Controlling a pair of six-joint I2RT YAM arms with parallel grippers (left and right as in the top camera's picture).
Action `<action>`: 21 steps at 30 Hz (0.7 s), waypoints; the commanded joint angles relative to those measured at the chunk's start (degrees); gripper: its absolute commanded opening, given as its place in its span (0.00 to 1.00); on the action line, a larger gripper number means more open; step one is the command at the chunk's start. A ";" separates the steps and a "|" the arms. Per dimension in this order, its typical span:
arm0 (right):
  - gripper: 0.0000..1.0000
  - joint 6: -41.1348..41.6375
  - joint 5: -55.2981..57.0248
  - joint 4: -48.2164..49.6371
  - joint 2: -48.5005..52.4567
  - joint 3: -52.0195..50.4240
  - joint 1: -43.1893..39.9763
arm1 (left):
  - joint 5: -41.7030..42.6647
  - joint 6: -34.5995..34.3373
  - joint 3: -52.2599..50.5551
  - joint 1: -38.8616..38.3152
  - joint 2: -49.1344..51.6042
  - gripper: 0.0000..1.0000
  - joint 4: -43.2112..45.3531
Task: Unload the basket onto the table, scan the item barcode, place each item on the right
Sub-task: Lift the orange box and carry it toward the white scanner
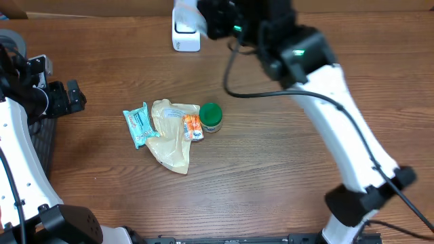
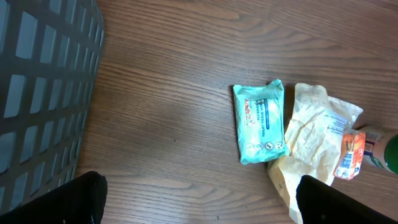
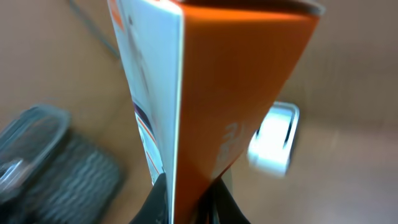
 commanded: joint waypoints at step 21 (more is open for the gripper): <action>0.04 -60.54 22.12 61.75 36.79 2.08 3.23 | 0.48 1.51 -0.04 -0.42 -0.31 1.00 0.11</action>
